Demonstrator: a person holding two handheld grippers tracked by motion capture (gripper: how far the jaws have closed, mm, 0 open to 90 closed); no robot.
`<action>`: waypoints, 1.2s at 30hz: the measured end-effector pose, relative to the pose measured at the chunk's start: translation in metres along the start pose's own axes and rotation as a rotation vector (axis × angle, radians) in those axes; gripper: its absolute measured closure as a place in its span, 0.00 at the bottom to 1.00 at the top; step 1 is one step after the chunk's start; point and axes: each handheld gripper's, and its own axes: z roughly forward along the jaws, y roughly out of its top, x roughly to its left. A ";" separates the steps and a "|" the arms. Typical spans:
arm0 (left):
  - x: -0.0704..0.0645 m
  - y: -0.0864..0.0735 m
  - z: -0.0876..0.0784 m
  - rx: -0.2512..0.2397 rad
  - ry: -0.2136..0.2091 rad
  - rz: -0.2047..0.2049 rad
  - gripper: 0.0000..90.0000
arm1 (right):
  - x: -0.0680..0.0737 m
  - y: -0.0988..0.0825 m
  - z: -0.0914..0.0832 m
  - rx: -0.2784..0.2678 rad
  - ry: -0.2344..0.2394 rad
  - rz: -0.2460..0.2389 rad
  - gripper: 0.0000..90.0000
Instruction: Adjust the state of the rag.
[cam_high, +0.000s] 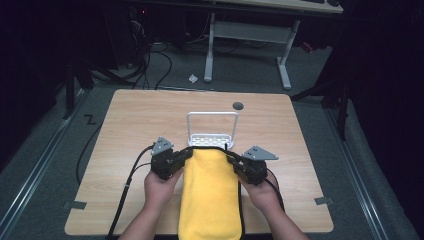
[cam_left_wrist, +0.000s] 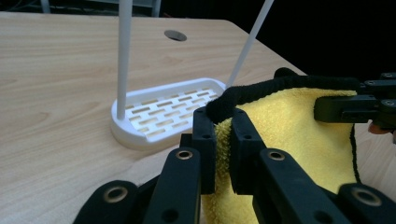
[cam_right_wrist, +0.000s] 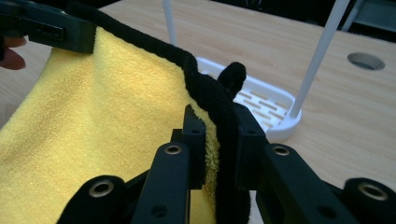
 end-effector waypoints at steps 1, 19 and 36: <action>-0.001 0.003 -0.002 -0.003 0.003 0.005 0.92 | 0.000 0.003 -0.001 -0.002 0.001 -0.002 0.88; -0.012 0.065 -0.026 -0.144 0.018 0.118 0.92 | -0.005 0.062 -0.022 -0.170 -0.023 -0.035 0.87; -0.022 0.109 -0.040 -0.257 0.032 0.183 0.92 | -0.008 0.106 -0.036 -0.301 -0.044 -0.056 0.87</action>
